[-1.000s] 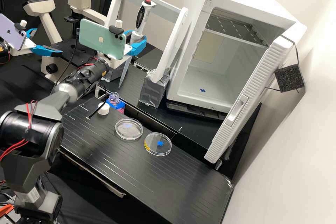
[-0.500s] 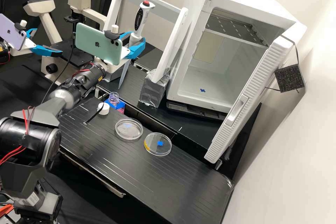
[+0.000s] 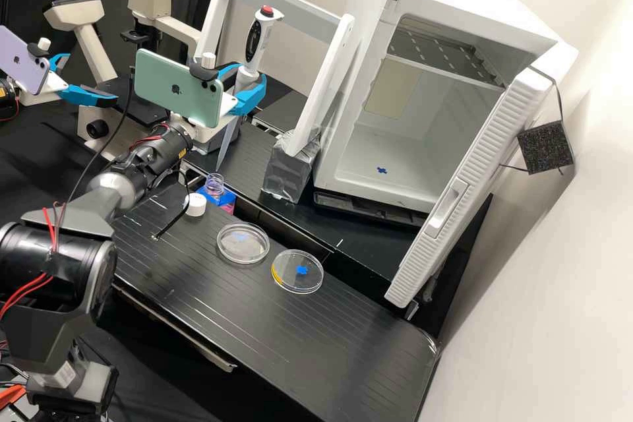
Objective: Use the pipette
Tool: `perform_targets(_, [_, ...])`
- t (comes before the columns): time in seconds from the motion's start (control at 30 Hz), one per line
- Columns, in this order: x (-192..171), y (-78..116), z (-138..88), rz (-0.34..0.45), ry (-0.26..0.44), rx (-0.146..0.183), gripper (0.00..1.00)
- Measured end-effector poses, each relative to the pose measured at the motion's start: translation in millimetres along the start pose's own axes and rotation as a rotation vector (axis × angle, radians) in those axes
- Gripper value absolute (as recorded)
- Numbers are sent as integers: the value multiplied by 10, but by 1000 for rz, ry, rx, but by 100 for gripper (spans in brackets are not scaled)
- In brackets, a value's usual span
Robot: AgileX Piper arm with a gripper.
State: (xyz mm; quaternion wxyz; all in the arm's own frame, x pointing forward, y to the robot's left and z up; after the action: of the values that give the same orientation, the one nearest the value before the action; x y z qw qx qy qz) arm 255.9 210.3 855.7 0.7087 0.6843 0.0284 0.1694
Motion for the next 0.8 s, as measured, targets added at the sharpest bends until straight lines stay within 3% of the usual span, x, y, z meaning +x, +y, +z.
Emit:
perform_targets(0.3, [25, -94, 67, 9, -16, -7, 0])
perform_targets(0.8, [-26, -320, 242, -54, -59, -8, 0])
